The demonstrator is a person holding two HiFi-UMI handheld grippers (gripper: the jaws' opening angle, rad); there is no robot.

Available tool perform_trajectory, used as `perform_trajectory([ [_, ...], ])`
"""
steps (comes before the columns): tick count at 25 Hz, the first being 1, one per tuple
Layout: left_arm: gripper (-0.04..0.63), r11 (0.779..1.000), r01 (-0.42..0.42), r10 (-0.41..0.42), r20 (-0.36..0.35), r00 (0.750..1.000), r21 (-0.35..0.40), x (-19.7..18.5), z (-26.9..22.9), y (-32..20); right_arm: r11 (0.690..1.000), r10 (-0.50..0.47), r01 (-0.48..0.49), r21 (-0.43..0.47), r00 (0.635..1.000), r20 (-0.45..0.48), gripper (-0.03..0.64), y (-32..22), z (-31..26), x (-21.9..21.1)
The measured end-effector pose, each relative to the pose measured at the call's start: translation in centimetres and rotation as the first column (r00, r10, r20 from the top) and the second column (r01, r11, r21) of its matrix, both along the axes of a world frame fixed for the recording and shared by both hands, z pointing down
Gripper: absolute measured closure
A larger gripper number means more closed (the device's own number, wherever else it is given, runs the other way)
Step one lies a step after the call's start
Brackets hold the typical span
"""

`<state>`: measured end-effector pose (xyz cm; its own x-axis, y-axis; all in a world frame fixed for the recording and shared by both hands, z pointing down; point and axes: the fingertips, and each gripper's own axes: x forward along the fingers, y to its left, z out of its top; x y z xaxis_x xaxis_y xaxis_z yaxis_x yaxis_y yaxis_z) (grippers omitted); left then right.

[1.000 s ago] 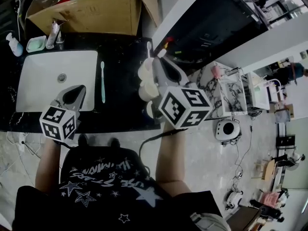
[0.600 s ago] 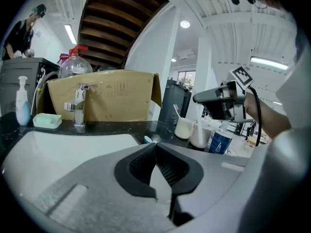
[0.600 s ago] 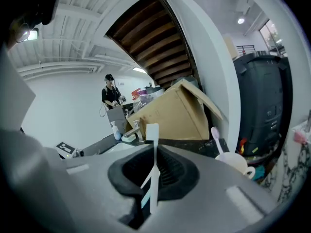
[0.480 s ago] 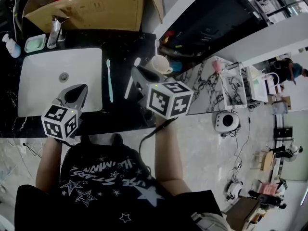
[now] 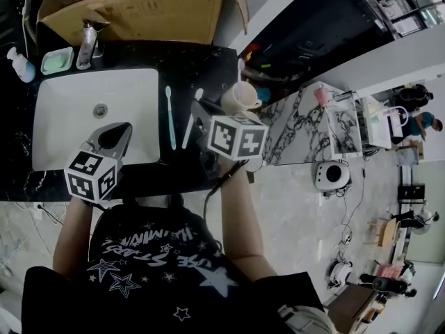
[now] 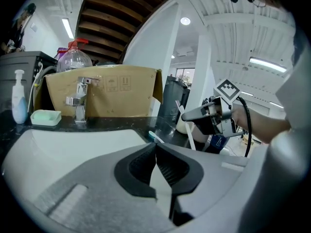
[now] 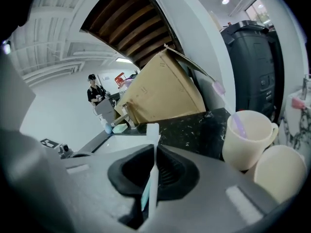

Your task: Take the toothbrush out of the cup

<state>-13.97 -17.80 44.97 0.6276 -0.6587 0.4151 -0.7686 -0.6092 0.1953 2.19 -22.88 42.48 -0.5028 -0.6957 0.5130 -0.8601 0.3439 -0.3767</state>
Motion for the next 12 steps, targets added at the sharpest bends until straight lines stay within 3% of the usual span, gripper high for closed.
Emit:
perform_trajectory([
  [12, 0.586, 1.000, -0.002, 0.002, 0.001, 1.000, -0.017, -2.6, 0.5, -1.6, 0.978, 0.188, -0.186, -0.096, 0.982, 0.012, 0.592, -3.3, 4.8, -0.3],
])
